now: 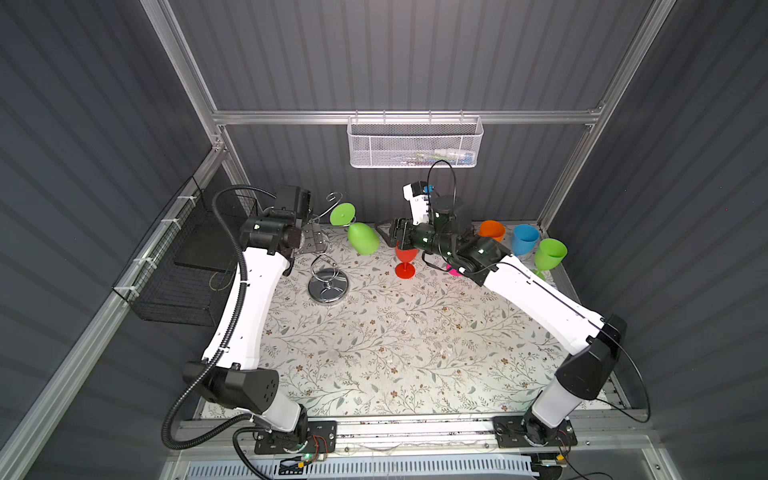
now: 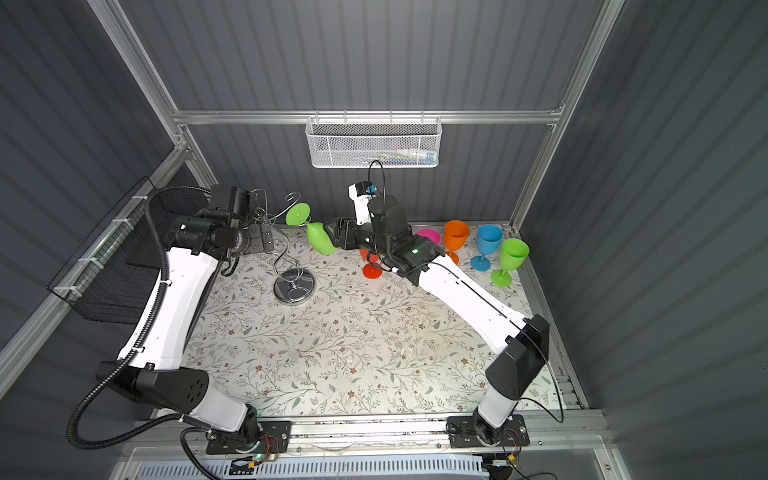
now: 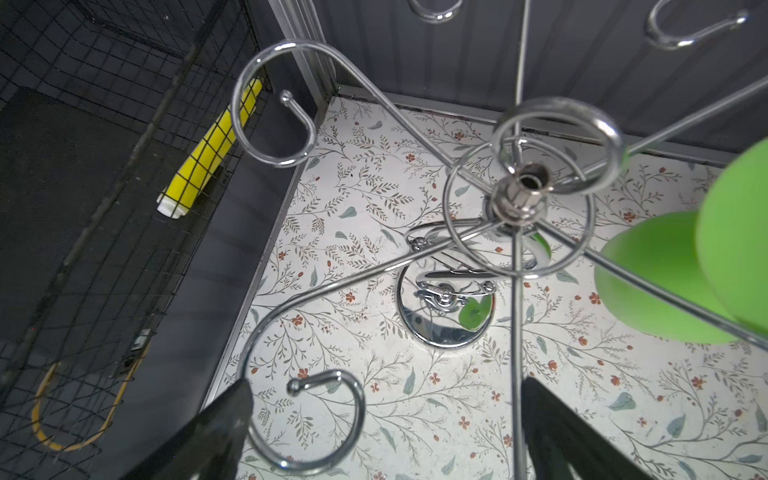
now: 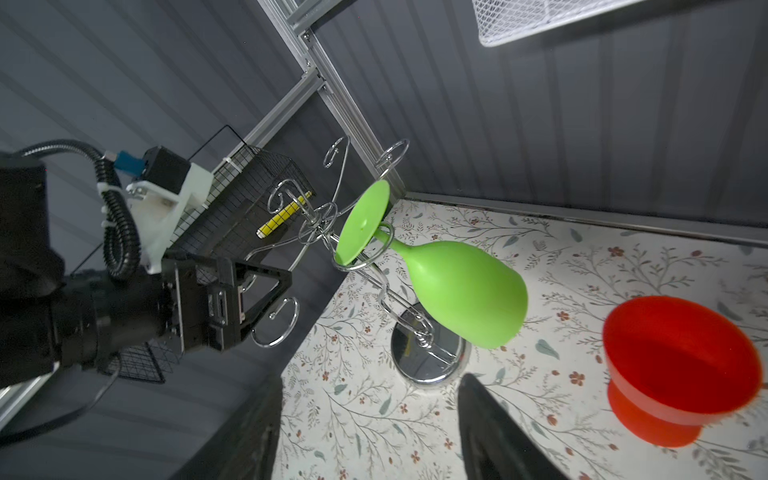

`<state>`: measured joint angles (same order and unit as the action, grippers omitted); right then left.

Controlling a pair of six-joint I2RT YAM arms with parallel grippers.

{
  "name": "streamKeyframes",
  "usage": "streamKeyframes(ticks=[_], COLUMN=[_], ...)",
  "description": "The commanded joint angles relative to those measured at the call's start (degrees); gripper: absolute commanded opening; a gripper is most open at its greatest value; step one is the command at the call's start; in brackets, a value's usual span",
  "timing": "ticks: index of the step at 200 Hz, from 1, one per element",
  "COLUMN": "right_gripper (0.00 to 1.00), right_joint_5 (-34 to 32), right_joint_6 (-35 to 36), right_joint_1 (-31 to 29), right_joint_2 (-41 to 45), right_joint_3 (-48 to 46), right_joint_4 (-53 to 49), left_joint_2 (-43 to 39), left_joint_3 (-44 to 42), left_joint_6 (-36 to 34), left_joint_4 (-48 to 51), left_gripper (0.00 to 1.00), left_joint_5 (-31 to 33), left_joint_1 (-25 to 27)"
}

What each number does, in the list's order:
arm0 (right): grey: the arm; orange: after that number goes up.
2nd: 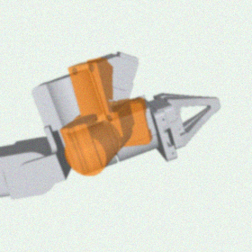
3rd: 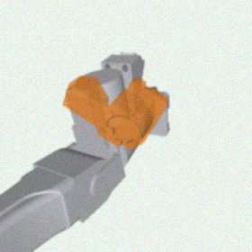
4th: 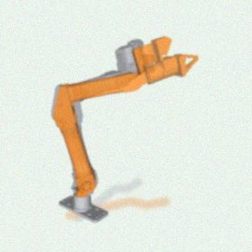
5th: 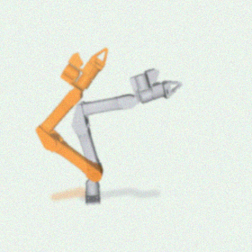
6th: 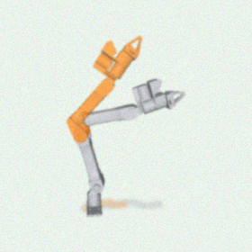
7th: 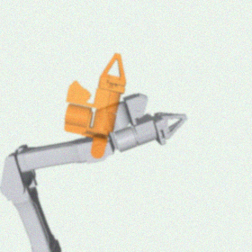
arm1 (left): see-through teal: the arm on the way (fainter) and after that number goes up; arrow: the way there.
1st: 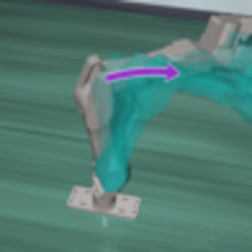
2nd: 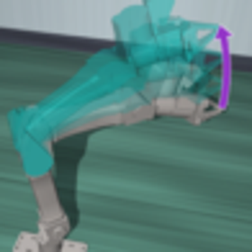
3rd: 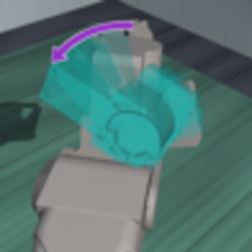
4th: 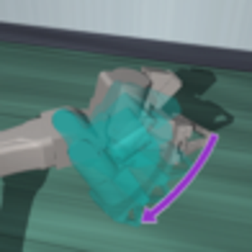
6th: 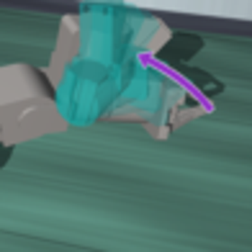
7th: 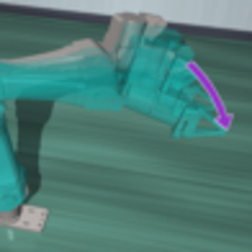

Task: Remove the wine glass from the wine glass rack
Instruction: 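Close the right gripper on the green glass foot hanging on the rack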

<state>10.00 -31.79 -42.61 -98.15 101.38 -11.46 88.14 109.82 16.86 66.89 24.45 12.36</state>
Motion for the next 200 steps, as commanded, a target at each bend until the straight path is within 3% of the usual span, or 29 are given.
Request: streamKeyframes(ticks=[1, 51, 145, 200], right_gripper=[0.66, 0.60, 0.45, 0.38], right_joint_5=[1.16, 2.04, 1.33, 1.41], right_joint_6=[-6.84, -12.30, -11.02, -11.45], right_joint_1=[-0.29, -0.29, -0.28, -0.37], right_joint_2=[-2.67, -10.72, -20.68, -25.53], right_joint_3=[3.59, 11.39, 25.63, 31.49], right_joint_4=[4.19, 6.01, -1.08, -2.92], left_joint_2=[-2.93, -5.05, -10.53, -14.77], left_joint_3=[-1.17, -3.38, -7.63, -11.64], left_joint_6=[-0.69, -1.11, -2.60, -4.51], left_joint_4=[-2.52, -5.81, -13.27, -17.25], left_gripper=[1.00, 1.00, 1.00, 1.00], left_joint_5=[-3.47, -7.35, -16.42, -18.45], left_joint_1=[-0.58, -0.58, -0.58, -0.58])
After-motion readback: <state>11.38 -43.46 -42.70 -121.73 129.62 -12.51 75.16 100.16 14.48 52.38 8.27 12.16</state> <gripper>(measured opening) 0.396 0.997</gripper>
